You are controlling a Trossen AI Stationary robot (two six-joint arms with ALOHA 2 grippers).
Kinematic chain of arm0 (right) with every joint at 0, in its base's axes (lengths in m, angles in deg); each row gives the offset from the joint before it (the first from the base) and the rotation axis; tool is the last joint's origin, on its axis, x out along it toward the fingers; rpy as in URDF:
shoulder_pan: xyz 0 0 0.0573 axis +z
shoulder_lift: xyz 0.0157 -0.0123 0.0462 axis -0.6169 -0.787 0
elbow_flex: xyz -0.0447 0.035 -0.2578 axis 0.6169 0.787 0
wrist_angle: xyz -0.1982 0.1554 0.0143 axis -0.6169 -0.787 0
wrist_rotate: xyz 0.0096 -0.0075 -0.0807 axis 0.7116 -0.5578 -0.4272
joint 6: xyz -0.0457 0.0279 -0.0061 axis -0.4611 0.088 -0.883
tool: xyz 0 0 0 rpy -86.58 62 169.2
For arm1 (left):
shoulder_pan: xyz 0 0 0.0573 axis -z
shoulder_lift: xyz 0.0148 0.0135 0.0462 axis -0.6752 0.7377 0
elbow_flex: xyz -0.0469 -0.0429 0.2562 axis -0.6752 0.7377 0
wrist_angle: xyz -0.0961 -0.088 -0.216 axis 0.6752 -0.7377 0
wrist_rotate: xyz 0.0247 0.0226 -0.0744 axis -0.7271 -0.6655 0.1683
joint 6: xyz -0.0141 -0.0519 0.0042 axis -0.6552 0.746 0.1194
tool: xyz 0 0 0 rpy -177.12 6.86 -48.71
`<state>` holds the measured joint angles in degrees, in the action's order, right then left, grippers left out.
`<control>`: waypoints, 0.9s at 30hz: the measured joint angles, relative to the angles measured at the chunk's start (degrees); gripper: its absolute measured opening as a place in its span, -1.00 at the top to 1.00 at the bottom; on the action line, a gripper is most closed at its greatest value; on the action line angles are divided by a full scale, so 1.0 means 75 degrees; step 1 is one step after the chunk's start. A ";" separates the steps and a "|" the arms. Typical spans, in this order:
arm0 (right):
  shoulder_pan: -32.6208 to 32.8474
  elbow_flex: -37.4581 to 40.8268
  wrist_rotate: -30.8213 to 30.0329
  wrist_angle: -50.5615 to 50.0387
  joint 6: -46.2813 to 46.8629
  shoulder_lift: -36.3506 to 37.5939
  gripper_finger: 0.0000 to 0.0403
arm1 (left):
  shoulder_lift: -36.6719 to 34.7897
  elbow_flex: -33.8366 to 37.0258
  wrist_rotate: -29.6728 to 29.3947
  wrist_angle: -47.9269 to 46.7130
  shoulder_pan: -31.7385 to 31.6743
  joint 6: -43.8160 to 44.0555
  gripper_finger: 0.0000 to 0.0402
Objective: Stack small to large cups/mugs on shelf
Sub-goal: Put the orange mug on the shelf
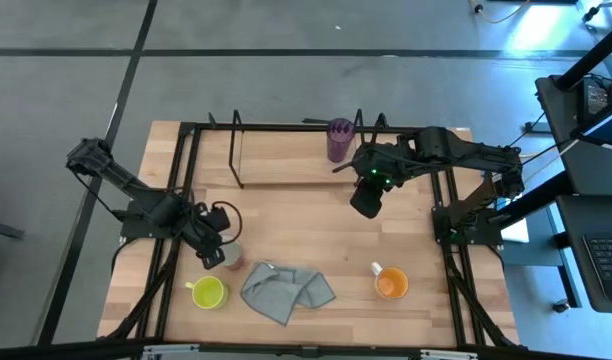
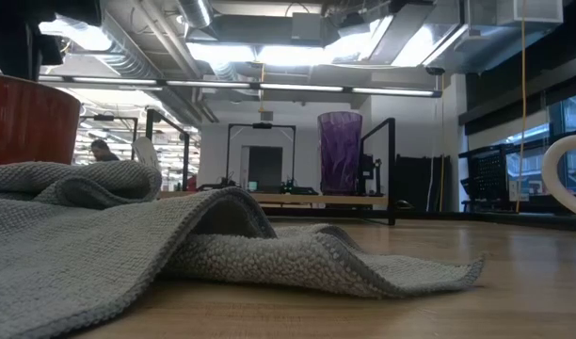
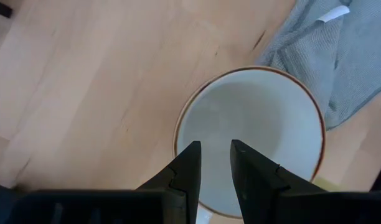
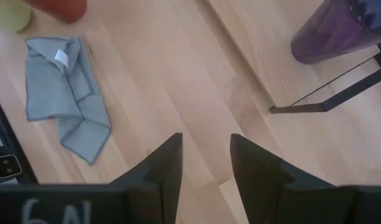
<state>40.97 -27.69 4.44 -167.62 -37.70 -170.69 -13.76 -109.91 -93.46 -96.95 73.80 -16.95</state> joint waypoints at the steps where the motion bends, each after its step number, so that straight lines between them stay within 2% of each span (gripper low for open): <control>1: 0.0000 0.0000 0.0000 0.0000 -0.0009 0.0000 0.33 | -0.0011 -0.0003 0.0016 -0.0002 0.0000 0.0092 0.60; 14: 0.0000 0.0000 -0.0213 0.0232 -0.0075 0.0000 0.33 | -0.0125 -0.0006 -0.0111 -0.0559 0.0761 -0.0104 0.60; 27: 0.0000 -0.0001 -0.0396 0.0316 -0.0613 0.0000 0.33 | -0.0125 0.0046 -0.0340 -0.0537 0.0506 0.0317 0.60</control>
<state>40.97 -27.69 1.47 -165.25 -42.29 -170.69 -14.70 -109.57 -96.01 -100.98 77.60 -14.58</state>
